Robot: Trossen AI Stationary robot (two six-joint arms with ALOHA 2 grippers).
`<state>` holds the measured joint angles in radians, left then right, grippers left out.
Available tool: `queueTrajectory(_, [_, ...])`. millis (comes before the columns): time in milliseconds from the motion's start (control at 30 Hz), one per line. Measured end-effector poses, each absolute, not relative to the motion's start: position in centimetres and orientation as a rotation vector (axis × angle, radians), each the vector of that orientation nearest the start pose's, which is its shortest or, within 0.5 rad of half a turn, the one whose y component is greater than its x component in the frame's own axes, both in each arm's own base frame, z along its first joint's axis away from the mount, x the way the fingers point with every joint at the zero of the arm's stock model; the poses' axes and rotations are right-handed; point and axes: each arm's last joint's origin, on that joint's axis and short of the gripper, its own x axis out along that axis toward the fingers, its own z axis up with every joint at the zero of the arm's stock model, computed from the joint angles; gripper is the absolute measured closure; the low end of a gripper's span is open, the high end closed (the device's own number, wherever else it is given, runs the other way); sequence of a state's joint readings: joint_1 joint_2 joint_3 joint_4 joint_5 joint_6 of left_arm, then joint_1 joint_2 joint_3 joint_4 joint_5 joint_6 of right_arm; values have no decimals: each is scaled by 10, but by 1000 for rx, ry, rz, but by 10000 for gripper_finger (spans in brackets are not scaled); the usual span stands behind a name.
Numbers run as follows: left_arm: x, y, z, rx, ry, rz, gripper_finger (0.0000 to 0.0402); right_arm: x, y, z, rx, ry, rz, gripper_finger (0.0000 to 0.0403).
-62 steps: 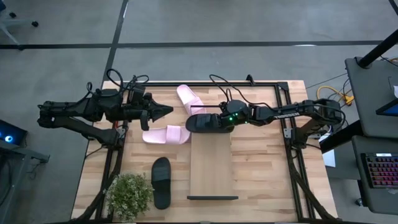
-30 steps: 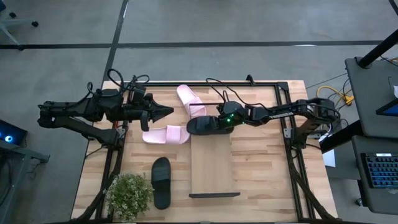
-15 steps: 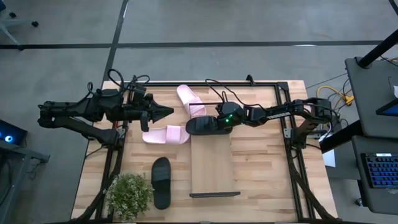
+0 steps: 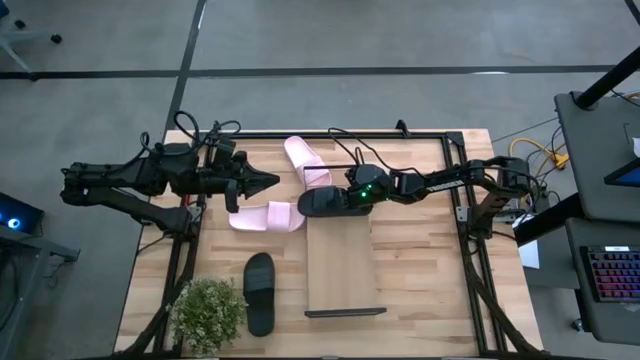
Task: Pick and place slides into the shelf
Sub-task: Put the top black slide on the shelf
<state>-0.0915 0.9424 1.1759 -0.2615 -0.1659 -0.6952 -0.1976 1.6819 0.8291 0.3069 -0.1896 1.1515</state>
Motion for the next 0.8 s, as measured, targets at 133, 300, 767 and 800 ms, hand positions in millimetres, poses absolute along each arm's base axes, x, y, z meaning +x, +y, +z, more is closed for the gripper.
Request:
queueTrajectory(133, [185,-12,429,-691,2,80,402,332,-61,172,1227,472,-318,390])
queueTrajectory(300, [186,-12,429,-691,4,77,402,332,-61,172,1226,471,-320,387])
queueTrajectory(767, [186,-13,430,-691,-3,69,402,331,-62,171,1229,479,-332,273])
queueTrajectory(800, [186,-13,430,-691,-3,67,402,331,-62,171,1229,478,-332,268])
